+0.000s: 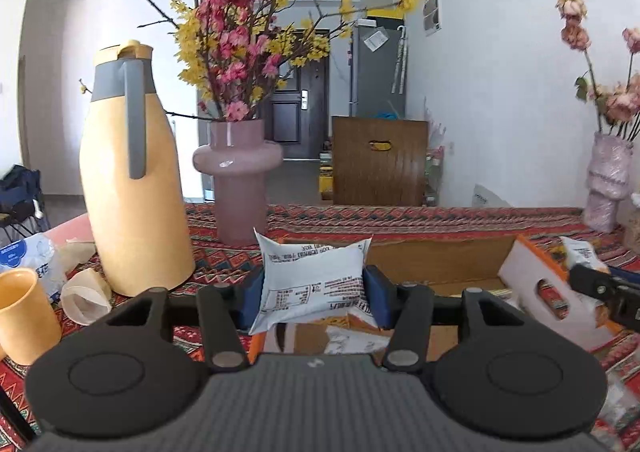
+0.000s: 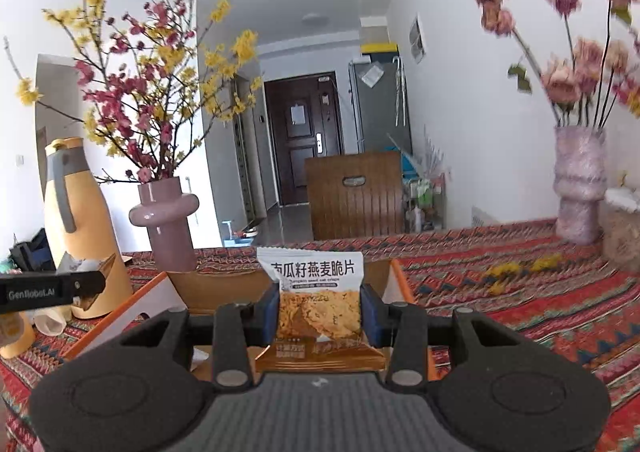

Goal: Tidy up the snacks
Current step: 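Carry both packets over the box and open both grippers to drop them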

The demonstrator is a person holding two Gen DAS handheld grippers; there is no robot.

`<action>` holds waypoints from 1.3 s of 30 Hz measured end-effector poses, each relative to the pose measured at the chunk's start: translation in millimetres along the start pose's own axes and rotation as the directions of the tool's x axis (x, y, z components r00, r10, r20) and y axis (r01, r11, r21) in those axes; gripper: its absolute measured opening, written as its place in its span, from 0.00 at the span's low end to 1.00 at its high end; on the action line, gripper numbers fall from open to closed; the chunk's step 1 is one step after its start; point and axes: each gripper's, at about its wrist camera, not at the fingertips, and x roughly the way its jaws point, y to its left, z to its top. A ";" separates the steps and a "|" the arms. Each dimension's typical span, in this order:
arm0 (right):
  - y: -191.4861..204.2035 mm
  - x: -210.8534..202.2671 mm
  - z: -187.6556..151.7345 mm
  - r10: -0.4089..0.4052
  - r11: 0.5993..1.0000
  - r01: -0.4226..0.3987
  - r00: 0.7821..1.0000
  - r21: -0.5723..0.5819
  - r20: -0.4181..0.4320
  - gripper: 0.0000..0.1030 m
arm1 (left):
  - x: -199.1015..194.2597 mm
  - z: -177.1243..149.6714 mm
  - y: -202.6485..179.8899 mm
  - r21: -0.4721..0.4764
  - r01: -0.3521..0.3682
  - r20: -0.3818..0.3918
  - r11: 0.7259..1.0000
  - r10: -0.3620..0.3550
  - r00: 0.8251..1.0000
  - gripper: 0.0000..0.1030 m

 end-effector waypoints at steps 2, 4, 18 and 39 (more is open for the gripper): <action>-3.8 5.8 -6.6 0.000 1.000 0.000 1.000 0.008 -0.012 0.39 | 4.4 -4.5 -1.3 0.008 0.006 -0.008 1.000 -0.006 1.000 0.52; -5.8 7.8 -10.0 -0.003 1.000 0.004 1.000 0.010 -0.026 0.39 | 5.5 -5.7 -3.4 0.019 0.017 -0.014 1.000 -0.017 1.000 0.52; -6.5 14.5 -13.3 -0.013 1.000 0.014 0.997 0.016 -0.070 0.72 | -8.6 -11.0 -6.9 0.018 0.047 0.040 0.999 -0.047 0.998 1.00; -10.4 -23.7 -5.3 -0.045 0.999 0.043 0.997 0.030 0.059 1.00 | -60.0 6.3 12.9 -0.030 0.046 0.128 0.998 -0.042 0.991 1.00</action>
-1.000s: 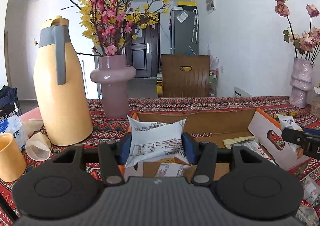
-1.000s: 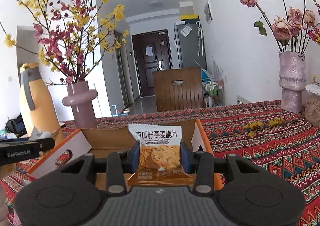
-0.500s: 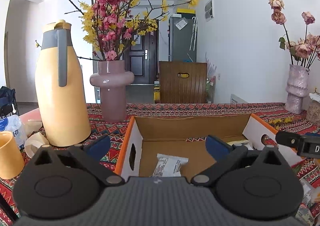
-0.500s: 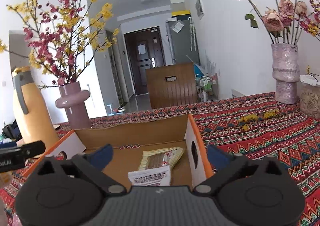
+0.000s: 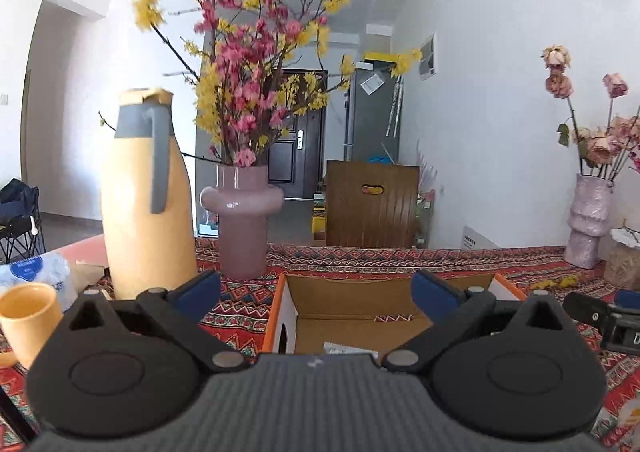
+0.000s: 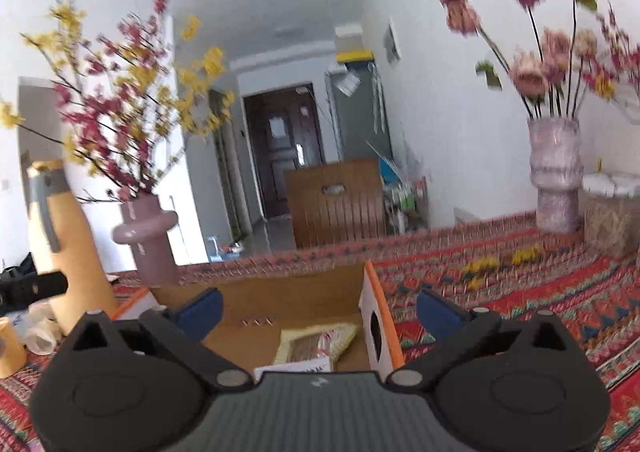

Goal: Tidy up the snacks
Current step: 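Carry both packets over the box and open both grippers to drop them, then grasp the silver and blue-printed packets together with the right gripper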

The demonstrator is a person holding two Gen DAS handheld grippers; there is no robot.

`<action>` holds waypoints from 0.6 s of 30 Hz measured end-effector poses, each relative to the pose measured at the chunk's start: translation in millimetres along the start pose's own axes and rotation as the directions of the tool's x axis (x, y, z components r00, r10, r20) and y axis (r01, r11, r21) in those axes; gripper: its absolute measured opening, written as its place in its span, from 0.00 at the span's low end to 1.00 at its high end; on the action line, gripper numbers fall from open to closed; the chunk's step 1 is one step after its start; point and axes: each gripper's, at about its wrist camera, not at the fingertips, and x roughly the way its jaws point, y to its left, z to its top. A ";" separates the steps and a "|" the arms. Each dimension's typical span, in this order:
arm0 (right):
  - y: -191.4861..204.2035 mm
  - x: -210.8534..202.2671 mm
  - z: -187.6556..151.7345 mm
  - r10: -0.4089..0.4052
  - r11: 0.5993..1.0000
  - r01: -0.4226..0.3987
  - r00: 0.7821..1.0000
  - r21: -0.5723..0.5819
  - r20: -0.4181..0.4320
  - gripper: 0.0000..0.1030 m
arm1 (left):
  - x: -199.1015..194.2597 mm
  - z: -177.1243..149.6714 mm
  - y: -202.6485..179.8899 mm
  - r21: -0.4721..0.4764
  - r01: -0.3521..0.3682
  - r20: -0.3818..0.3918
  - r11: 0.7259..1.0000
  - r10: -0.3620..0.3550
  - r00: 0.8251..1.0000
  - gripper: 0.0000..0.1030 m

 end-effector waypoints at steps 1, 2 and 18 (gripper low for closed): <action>1.5 -7.8 0.3 0.009 1.000 -0.009 1.000 -0.016 0.010 1.00 | -6.5 -0.9 1.9 0.008 0.005 -0.003 1.000 -0.005 1.000 1.00; 3.2 -16.0 -0.5 0.013 0.999 -0.013 1.000 -0.033 0.018 1.00 | -11.5 -2.5 3.6 0.014 0.011 -0.007 1.000 -0.011 1.000 1.00; 12.7 -91.0 -58.6 0.016 0.992 -0.015 1.000 -0.127 0.011 1.00 | -54.7 -68.4 56.3 0.010 -0.064 -0.103 0.998 0.064 0.993 1.00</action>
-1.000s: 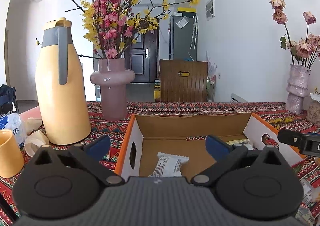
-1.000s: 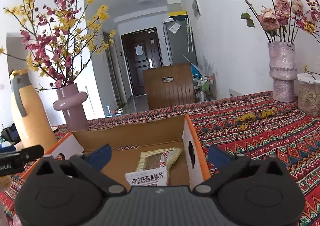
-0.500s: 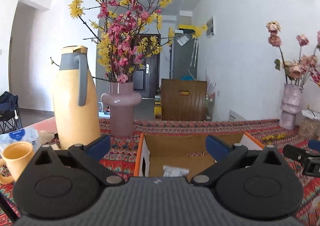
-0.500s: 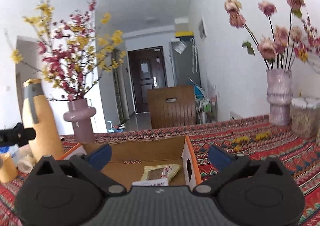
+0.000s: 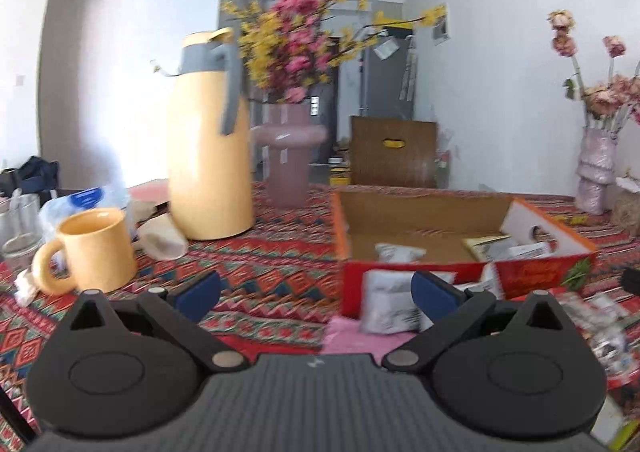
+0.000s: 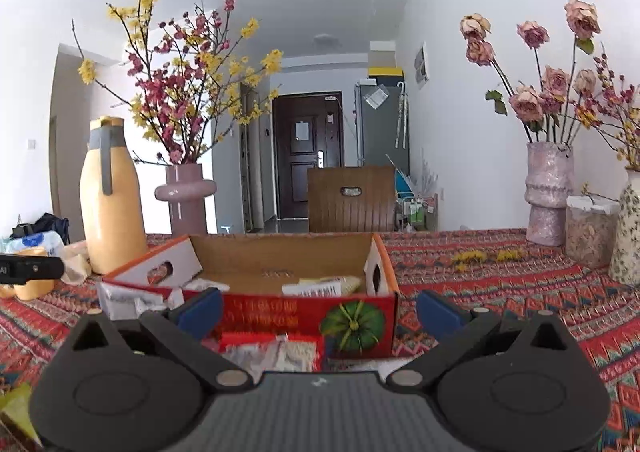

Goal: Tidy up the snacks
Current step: 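Grasp the silver and blue-printed packets together with the right gripper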

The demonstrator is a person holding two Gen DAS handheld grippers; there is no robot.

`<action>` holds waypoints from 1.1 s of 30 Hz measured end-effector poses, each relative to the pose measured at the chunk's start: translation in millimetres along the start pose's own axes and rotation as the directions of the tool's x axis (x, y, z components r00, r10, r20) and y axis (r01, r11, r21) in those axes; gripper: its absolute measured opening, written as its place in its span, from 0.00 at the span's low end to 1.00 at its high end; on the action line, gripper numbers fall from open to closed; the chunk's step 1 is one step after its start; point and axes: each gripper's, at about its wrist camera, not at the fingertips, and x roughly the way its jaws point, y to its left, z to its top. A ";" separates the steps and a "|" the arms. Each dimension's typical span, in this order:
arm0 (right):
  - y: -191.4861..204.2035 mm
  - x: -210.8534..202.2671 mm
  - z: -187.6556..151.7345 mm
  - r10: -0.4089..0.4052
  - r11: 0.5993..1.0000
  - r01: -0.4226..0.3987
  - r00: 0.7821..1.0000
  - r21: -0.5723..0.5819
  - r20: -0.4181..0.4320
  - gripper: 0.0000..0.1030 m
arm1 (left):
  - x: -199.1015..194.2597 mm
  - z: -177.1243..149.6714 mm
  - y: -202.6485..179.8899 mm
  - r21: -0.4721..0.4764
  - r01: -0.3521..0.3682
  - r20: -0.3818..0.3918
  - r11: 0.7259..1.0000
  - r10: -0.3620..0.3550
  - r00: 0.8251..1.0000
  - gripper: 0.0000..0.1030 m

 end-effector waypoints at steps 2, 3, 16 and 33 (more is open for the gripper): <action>0.0 -1.6 -6.5 -0.013 1.000 0.013 1.000 -0.007 -0.008 1.00 | 2.4 -6.1 6.1 -0.008 -0.022 -0.001 1.000 0.022 1.000 1.00; 0.1 -1.8 -9.5 -0.020 1.000 0.020 1.000 -0.009 -0.013 1.00 | 3.8 -9.0 8.9 -0.013 -0.025 -0.004 1.000 0.025 1.000 1.00; 3.2 -0.2 -25.1 -0.027 0.999 0.027 0.999 -0.018 -0.036 1.00 | 8.3 -23.8 12.7 -0.018 0.019 -0.014 1.000 -0.019 1.000 1.00; 19.0 19.2 -14.1 0.079 0.994 -0.058 0.965 0.089 -0.249 1.00 | 6.3 -24.4 18.3 -0.051 0.055 -0.013 0.997 -0.056 0.998 1.00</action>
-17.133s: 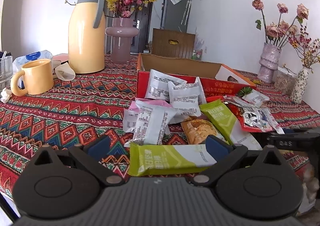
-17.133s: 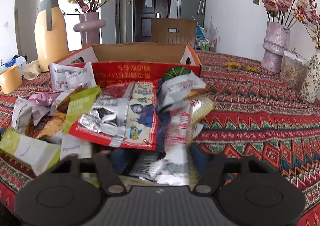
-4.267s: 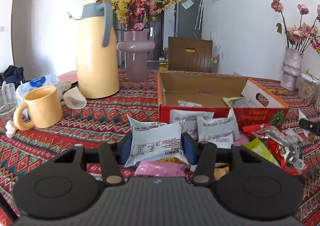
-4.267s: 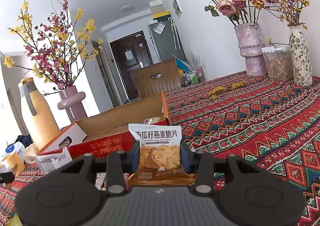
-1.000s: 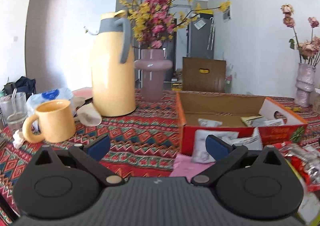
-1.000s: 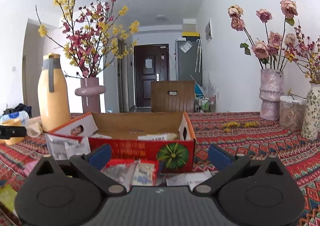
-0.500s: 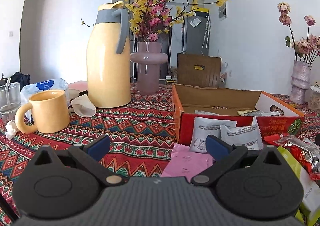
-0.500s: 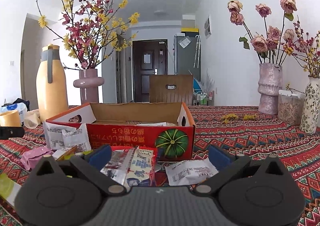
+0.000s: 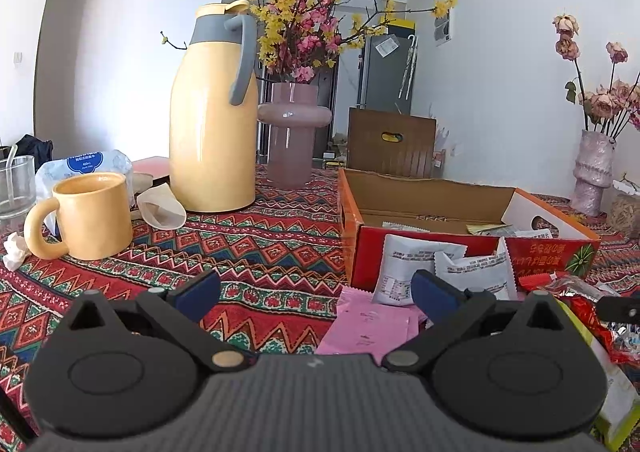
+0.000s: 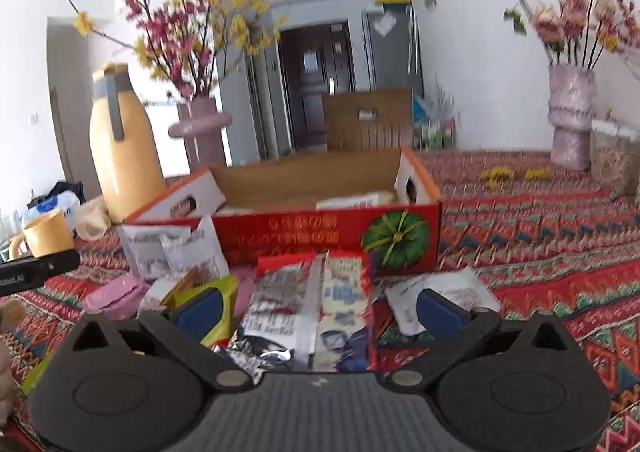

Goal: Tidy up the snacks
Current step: 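Grasp the silver and blue-printed packets together with the right gripper, then lift the two packets with the right gripper while the left grasps the pink packet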

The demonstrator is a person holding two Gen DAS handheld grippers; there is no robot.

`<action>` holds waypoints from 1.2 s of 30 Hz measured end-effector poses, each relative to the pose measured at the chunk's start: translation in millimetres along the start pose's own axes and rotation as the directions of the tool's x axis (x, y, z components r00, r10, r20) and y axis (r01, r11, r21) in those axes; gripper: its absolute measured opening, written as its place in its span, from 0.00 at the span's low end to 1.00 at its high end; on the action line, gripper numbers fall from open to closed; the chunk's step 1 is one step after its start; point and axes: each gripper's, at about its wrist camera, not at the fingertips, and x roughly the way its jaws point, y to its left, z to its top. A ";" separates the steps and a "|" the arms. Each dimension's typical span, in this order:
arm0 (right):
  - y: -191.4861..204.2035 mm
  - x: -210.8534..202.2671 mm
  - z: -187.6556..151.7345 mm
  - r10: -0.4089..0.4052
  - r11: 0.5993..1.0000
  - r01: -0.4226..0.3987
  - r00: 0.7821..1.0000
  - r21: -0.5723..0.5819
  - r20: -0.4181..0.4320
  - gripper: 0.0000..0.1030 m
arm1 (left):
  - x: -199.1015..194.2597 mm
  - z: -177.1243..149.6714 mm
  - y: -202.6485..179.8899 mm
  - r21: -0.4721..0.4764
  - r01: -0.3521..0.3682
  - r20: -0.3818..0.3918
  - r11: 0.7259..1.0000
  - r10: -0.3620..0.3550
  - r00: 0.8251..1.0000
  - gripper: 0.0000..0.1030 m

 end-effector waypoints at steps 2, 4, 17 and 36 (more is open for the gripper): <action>1.2 5.8 2.3 0.008 1.000 -0.008 0.999 0.016 -0.039 1.00 | -0.3 0.0 1.1 -0.005 0.005 0.001 1.000 -0.005 1.000 1.00; 2.8 10.0 3.3 -0.001 1.000 0.002 0.998 0.018 -0.059 1.00 | -0.4 -0.1 1.8 -0.008 0.007 0.001 1.000 -0.007 1.000 1.00; 5.2 28.8 7.2 -0.036 0.999 0.040 0.991 0.034 -0.127 0.69 | -1.2 -0.2 3.6 -0.022 0.023 0.003 0.999 -0.023 1.000 1.00; -14.8 -11.2 9.2 -0.145 0.989 0.142 0.978 0.035 0.152 0.58 | -0.3 -1.9 3.2 -0.018 0.016 -0.002 1.000 -0.016 1.000 1.00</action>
